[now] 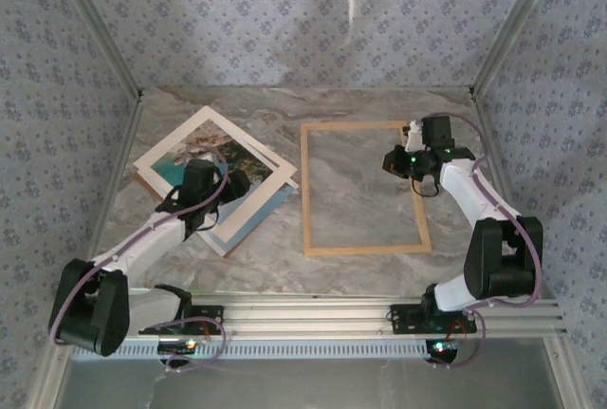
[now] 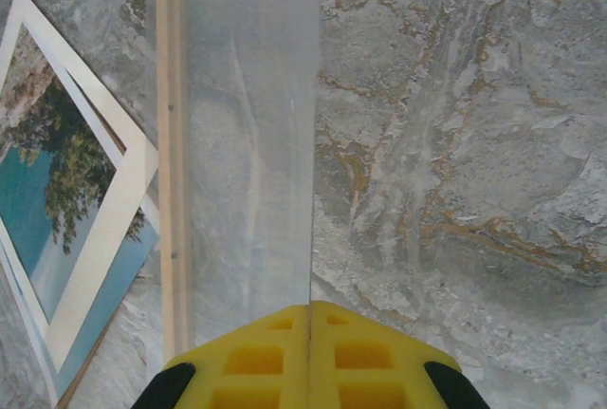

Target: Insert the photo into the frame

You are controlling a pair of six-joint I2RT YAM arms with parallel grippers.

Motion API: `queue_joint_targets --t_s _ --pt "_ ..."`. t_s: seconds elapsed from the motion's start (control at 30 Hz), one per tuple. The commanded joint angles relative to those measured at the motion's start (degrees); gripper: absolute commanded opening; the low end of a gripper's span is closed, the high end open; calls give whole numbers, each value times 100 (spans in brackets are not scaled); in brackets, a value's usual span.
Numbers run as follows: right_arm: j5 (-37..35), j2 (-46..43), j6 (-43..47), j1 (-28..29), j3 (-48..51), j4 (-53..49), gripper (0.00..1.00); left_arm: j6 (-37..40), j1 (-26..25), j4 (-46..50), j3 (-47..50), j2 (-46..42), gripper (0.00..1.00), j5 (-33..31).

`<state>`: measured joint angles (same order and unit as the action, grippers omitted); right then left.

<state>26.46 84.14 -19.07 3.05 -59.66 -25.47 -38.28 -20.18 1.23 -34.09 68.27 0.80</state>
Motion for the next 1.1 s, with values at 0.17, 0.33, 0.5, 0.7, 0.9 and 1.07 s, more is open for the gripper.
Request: queue_joint_targets --t_s 0.17,0.33,0.5,0.7,0.9,1.07 --pt "-171 185 393 -212 -2 -278 0 305 -410 -346 -391 388 92 399" --pt "-290 283 525 -248 -37 -320 0 364 -516 -383 -519 609 94 586" --pt "-266 391 609 -303 -58 -283 0 433 -607 -389 -618 739 95 697" --pt "-249 518 773 -387 -173 -334 0 436 -644 -418 -639 811 95 720" --pt "-246 569 822 -441 -206 -290 0 459 -653 -414 -670 854 95 741" --pt "-235 591 774 -497 -246 -193 0 499 -651 -370 -712 858 95 748"
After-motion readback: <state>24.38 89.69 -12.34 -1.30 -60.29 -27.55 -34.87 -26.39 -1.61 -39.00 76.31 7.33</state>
